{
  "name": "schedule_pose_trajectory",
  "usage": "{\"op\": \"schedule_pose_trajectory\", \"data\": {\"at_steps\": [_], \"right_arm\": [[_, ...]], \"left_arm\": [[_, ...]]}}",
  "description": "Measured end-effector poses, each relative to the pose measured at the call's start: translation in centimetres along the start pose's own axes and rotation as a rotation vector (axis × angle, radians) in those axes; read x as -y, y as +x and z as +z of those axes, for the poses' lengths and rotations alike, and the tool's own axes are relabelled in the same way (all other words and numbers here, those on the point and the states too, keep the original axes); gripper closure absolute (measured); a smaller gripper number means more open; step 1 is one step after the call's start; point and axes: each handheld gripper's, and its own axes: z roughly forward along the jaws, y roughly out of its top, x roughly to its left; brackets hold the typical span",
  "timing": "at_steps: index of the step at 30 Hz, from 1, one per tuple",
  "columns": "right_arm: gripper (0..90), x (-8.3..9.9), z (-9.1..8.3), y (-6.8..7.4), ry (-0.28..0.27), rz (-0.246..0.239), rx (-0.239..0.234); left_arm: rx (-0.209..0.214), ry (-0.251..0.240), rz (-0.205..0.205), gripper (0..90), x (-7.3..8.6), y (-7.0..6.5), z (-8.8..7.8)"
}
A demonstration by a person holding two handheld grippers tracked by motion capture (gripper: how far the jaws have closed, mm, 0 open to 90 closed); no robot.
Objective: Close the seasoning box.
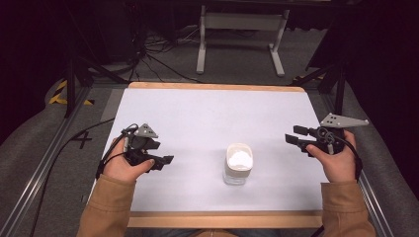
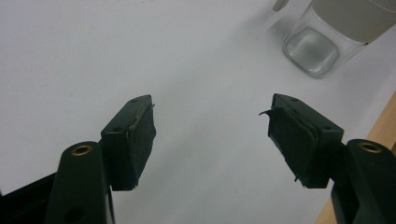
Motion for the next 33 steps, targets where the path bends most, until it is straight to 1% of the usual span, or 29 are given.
{"op": "schedule_pose_trajectory", "data": {"at_steps": [2, 5, 7, 8, 9, 10, 11, 13, 14, 15, 16, 17, 19, 20, 23, 25, 26, 28, 30, 32, 33], "right_arm": [[47.3, 0.5, 0.0, -0.6, 0.027, 0.018, 0.025], [47.1, 1.1, 0.2, -1.2, 0.064, 0.031, 0.066], [47.0, 1.6, 0.5, -1.7, 0.098, 0.034, 0.092], [46.9, 1.8, 0.7, -1.9, 0.109, 0.042, 0.099], [45.3, 2.1, 0.8, -2.1, 0.119, 0.04, 0.11], [44.1, 2.3, 1.0, -2.2, 0.128, 0.055, 0.111], [44.2, 2.6, 1.2, -2.5, 0.15, 0.068, 0.112], [44.1, 3.1, 1.6, -2.8, 0.178, 0.067, 0.118], [44.1, 3.1, 1.6, -2.8, 0.178, 0.067, 0.118], [43.7, 3.4, 1.8, -2.9, 0.193, 0.071, 0.12], [43.4, 4.0, 2.4, -3.1, 0.226, 0.076, 0.119], [43.5, 4.2, 2.6, -3.2, 0.235, 0.08, 0.116], [44.9, 4.6, 3.0, -3.3, 0.262, 0.097, 0.101], [45.1, 4.8, 3.3, -3.3, 0.273, 0.098, 0.095], [45.8, 5.2, 3.7, -3.3, 0.291, 0.103, 0.075], [47.0, 5.5, 4.2, -3.2, 0.306, 0.11, 0.062], [47.3, 5.8, 4.5, -3.2, 0.32, 0.109, 0.059], [48.8, 6.0, 4.9, -3.1, 0.342, 0.103, 0.058], [49.2, 6.0, 5.0, -2.9, 0.342, 0.102, 0.047], [49.8, 5.9, 5.0, -2.8, 0.331, 0.091, 0.04], [50.6, 5.8, 4.9, -2.7, 0.327, 0.096, 0.036]], "left_arm": [[0.002, -0.002, -0.004, 32.1, 0.0, 0.1, 0.2], [0.001, 0.001, 0.002, 32.1, -0.1, 0.3, 0.4], [-0.002, 0.002, -0.006, 32.1, -0.1, 0.3, 0.5], [-0.002, 0.01, -0.006, 32.1, -0.1, 0.4, 0.5], [0.0, 0.006, -0.004, 32.1, -0.1, 0.5, 0.6], [-0.002, 0.008, -0.01, 32.1, -0.2, 0.5, 0.7], [-0.002, 0.01, -0.005, 32.1, -0.2, 0.5, 0.8], [-0.001, 0.013, -0.002, 32.1, -0.3, 0.6, 0.9], [0.002, 0.007, -0.005, 32.1, -0.3, 0.6, 1.0], [0.004, 0.019, 0.0, 32.1, -0.4, 0.6, 1.0], [0.005, 0.017, -0.002, 32.1, -0.4, 0.5, 1.1], [0.006, 0.01, 0.003, 32.1, -0.5, 0.5, 1.3], [0.007, 0.014, 0.009, 32.1, -0.6, 0.6, 1.3], [0.01, 0.024, 0.011, 32.1, -0.7, 0.6, 1.4], [0.012, 0.014, 0.009, 32.1, -0.7, 0.5, 1.6], [0.013, 0.023, 0.01, 32.1, -0.8, 0.5, 1.6], [0.011, 0.022, 0.019, 32.1, -0.8, 0.6, 1.6], [0.017, 0.02, 0.013, 32.0, -0.9, 0.5, 1.7], [0.019, 0.019, 0.02, 32.0, -1.0, 0.5, 1.7], [0.017, 0.021, 0.024, 32.0, -1.0, 0.5, 1.7], [0.018, 0.022, 0.024, 32.0, -1.1, 0.4, 1.7]]}}
